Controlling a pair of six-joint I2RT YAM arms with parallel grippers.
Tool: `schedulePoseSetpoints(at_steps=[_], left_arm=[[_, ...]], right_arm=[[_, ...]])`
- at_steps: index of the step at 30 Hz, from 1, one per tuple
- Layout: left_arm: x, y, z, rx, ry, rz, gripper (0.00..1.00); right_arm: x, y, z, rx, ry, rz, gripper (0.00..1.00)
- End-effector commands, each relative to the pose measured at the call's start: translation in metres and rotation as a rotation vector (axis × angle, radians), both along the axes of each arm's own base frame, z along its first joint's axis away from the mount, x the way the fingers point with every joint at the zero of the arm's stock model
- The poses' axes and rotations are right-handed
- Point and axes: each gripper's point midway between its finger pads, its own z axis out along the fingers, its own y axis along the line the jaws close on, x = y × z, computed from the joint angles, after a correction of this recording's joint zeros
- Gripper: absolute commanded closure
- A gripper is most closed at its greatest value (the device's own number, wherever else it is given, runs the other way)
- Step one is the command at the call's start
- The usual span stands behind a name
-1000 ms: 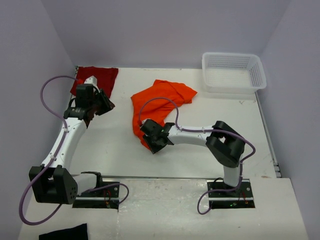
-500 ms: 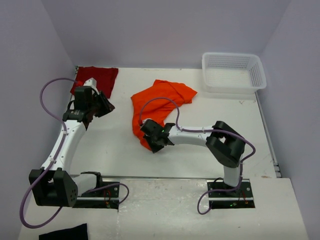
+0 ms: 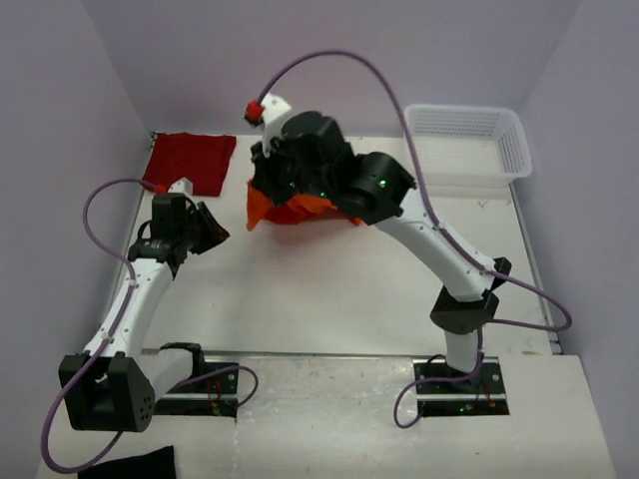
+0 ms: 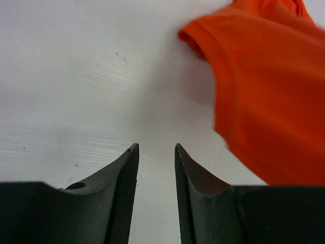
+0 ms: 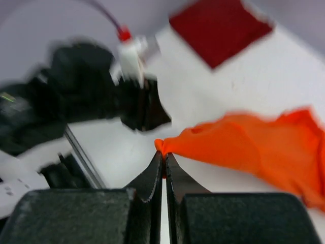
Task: Fold and stack the t-shirts
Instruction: Flatten out the tshirt
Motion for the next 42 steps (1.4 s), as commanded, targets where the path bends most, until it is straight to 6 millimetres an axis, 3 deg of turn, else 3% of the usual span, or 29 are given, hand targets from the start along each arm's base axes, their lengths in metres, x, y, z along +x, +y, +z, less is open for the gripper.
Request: schedulePoseSetpoints(at_steps=[1,2,3,4,5,6,8,10,11,17,20,21,22,28,29,32,38,42], left_arm=[[-0.004,-0.012,0.011,-0.07,-0.059,-0.034,0.64],[-0.006,-0.013,0.011,-0.075,-0.061,-0.038,0.64],[-0.009,-0.014,0.011,-0.08,-0.07,-0.042,0.64],[-0.012,-0.017,0.011,-0.091,-0.073,-0.059,0.64],[-0.014,-0.02,0.012,-0.101,-0.082,-0.075,0.64],[-0.015,-0.023,0.014,-0.111,-0.102,-0.093,0.64],[-0.021,-0.036,0.016,-0.155,-0.116,-0.162,0.64],[-0.029,-0.052,0.019,-0.214,-0.14,-0.252,0.64],[-0.033,-0.058,0.021,-0.237,-0.148,-0.287,0.64],[-0.069,-0.118,0.035,-0.345,-0.201,-0.573,0.59],[-0.074,-0.141,0.033,-0.348,-0.18,-0.588,0.48],[-0.074,-0.146,0.034,-0.367,-0.173,-0.577,0.36],[-0.073,-0.15,0.032,-0.352,-0.168,-0.553,0.34],[-0.059,-0.122,0.03,-0.268,-0.187,-0.296,0.32],[-0.059,-0.121,0.03,-0.255,-0.178,-0.294,0.28],[-0.058,-0.126,0.018,-0.253,-0.123,-0.315,0.18],[-0.056,-0.133,-0.011,-0.266,-0.042,-0.31,0.16],[-0.047,-0.127,-0.02,-0.221,-0.035,-0.266,0.16]], right_arm=[[-0.013,-0.025,0.075,0.039,-0.186,0.096,1.0],[-0.014,-0.024,0.067,0.006,-0.213,0.139,1.0],[-0.032,-0.04,0.103,0.089,-0.279,0.192,1.0],[-0.034,-0.04,0.123,0.148,-0.347,0.204,1.0],[-0.035,-0.043,0.12,0.138,-0.362,0.214,1.0],[-0.041,-0.054,0.138,0.176,-0.398,0.211,1.0],[-0.043,-0.06,0.156,0.204,-0.438,0.21,1.0],[-0.051,-0.056,0.159,0.212,-0.438,0.265,1.0],[-0.055,-0.057,0.17,0.233,-0.459,0.277,1.0],[-0.034,-0.048,0.16,0.173,-0.497,0.235,1.0],[-0.016,-0.045,0.154,0.164,-0.481,0.186,1.0],[-0.012,-0.045,0.153,0.167,-0.473,0.176,1.0],[-0.006,-0.047,0.154,0.174,-0.465,0.149,1.0],[0.03,-0.073,0.156,0.156,-0.473,-0.018,1.0],[0.032,-0.081,0.16,0.161,-0.477,-0.03,1.0],[0.029,-0.089,0.165,0.168,-0.485,-0.033,1.0],[0.018,-0.111,0.184,0.188,-0.525,-0.053,1.0],[0.014,-0.123,0.188,0.181,-0.542,-0.069,1.0]])
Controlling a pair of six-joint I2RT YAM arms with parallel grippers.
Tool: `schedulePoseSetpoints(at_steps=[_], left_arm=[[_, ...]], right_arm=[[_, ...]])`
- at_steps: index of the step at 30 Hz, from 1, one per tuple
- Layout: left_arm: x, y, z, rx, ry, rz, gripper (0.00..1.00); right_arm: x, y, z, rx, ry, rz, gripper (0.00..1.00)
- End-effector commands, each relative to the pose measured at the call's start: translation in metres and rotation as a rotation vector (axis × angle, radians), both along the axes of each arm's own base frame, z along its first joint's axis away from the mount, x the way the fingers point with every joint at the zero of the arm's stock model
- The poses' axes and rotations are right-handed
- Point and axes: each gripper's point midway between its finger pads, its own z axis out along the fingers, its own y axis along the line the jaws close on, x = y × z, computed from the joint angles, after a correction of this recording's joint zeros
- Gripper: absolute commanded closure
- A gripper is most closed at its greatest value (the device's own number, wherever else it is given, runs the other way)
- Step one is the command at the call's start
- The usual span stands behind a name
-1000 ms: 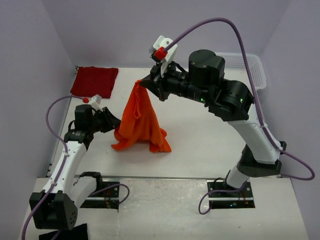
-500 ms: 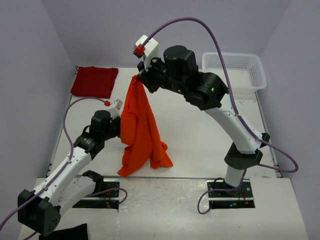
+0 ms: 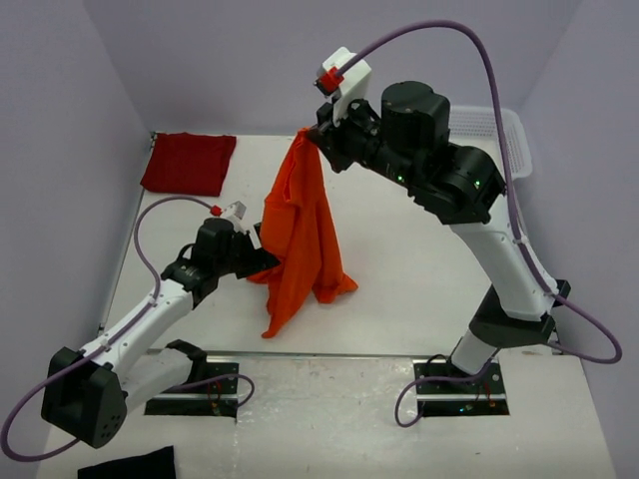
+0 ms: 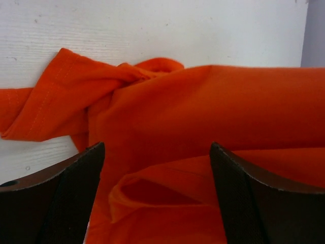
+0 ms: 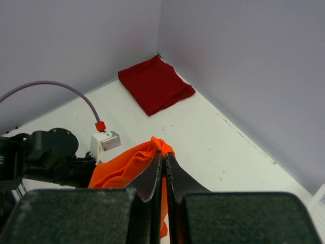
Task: Fold and stack the t-shirts
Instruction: Flatten out the tshirt
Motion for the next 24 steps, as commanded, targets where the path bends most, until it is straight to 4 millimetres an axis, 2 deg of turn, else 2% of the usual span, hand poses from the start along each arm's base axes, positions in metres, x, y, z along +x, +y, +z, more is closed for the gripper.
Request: schedulePoseSetpoints(at_steps=[1,4,6,7,8,12,15,19,21,23,24], left_arm=[[0.013,0.008,-0.001,0.035,-0.03,0.069,0.16],[0.018,0.025,0.0,0.091,-0.055,0.153,0.19],[0.018,0.027,0.011,0.071,-0.122,0.159,0.2],[0.013,0.027,0.004,0.066,-0.137,0.145,0.2],[0.016,0.024,0.026,0.014,-0.251,0.132,0.21],[0.004,0.024,0.05,-0.056,-0.469,0.101,0.2],[-0.005,0.022,0.051,-0.081,-0.562,0.059,0.19],[-0.008,0.012,0.039,-0.085,-0.592,0.017,0.19],[-0.01,-0.003,0.038,-0.091,-0.617,-0.022,0.19],[-0.022,-0.026,0.029,-0.082,-0.632,-0.103,0.19],[-0.018,-0.027,0.026,-0.056,-0.641,-0.073,0.19]], right_arm=[[-0.009,-0.028,0.042,0.085,-0.097,-0.043,1.0],[-0.01,-0.034,0.043,0.084,-0.098,-0.046,1.0],[-0.012,-0.038,0.045,0.091,-0.099,-0.044,1.0],[-0.012,-0.039,0.044,0.091,-0.095,-0.044,1.0],[-0.013,-0.039,0.044,0.093,-0.092,-0.041,1.0],[-0.014,-0.037,0.042,0.091,-0.083,-0.023,1.0],[-0.017,-0.037,0.043,0.097,-0.077,-0.013,1.0],[-0.022,-0.035,0.047,0.114,-0.068,0.012,1.0],[-0.022,-0.034,0.047,0.114,-0.061,0.013,1.0],[-0.022,-0.033,0.046,0.116,-0.059,0.015,1.0],[-0.023,-0.033,0.046,0.116,-0.057,0.02,1.0]])
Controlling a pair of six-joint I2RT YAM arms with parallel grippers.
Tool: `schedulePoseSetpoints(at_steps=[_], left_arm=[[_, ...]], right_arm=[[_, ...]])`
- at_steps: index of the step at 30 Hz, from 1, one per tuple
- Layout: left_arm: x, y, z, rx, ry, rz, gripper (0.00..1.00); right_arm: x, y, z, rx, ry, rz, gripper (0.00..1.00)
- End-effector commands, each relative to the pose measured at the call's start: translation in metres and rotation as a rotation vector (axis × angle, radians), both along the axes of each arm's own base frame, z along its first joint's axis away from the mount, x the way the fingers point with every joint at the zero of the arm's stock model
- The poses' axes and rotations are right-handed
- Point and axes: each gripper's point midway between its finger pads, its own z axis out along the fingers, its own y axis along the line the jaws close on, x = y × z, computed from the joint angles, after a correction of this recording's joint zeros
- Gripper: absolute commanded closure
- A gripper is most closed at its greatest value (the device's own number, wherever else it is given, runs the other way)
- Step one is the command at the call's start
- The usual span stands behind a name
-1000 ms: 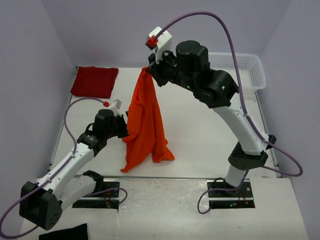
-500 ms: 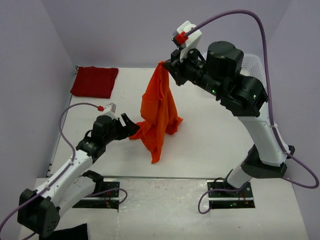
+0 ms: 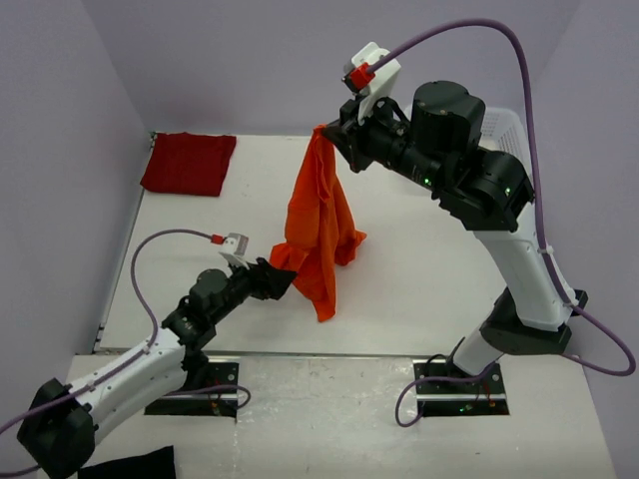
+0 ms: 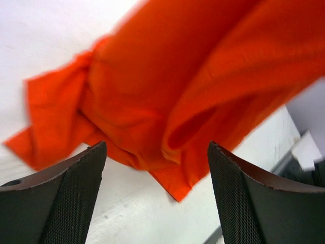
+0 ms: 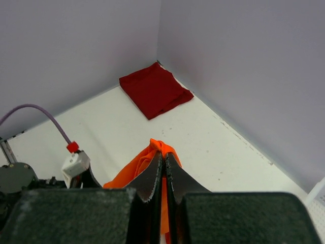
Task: Fold and stack the t-shirts
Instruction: Flatten out the tshirt
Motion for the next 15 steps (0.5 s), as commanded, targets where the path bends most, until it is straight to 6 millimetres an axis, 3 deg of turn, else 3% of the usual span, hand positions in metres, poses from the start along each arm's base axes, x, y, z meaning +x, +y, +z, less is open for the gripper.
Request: schedulePoseSetpoints(at_steps=[1,2,5,15], left_arm=[[0.001,-0.023,0.015,0.012,-0.151,-0.025,0.19],[-0.007,-0.038,0.012,0.022,-0.165,-0.074,0.19],[-0.012,-0.051,0.004,0.027,-0.172,-0.1,0.19],[0.008,-0.048,-0.004,0.1,-0.183,-0.019,0.19]], right_arm=[[-0.008,-0.004,0.024,0.068,-0.034,0.019,1.0],[-0.009,-0.004,0.024,0.068,-0.031,0.025,1.0],[-0.01,-0.006,0.025,0.072,-0.032,0.024,1.0],[-0.018,-0.011,0.029,0.082,-0.036,0.041,1.0]])
